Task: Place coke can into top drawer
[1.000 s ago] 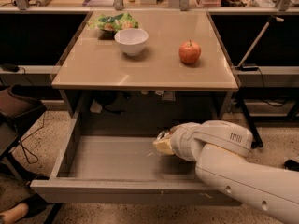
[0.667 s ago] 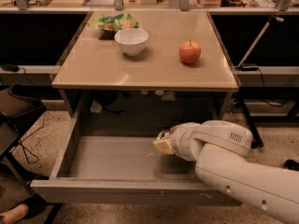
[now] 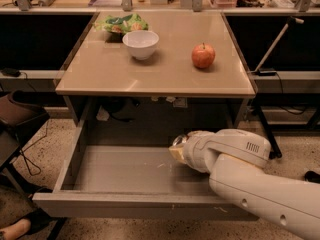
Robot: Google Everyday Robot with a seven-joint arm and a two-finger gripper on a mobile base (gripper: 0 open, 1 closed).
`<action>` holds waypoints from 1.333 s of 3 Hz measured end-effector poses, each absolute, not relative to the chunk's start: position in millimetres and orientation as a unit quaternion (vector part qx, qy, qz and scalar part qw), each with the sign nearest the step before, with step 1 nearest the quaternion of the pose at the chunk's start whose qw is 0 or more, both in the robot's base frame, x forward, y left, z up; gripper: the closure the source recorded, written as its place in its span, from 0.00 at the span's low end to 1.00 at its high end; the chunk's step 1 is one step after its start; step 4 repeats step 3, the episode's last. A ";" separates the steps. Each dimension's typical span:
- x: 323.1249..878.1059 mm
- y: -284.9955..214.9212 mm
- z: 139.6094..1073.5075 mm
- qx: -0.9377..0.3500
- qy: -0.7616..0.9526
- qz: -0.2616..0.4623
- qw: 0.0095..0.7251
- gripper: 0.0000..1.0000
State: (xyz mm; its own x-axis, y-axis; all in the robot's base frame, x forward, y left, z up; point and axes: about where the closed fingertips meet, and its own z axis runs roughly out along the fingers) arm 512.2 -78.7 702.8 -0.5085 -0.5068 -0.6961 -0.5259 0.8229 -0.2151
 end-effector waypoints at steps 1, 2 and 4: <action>512.2 -78.7 702.8 -0.297 0.868 0.012 0.397 0.13; 512.2 -78.7 702.8 -0.297 0.868 0.012 0.397 0.00; 512.2 -78.7 702.8 -0.297 0.868 0.012 0.397 0.00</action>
Offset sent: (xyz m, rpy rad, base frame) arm 0.0000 0.0000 0.0000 0.0000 0.0000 0.0000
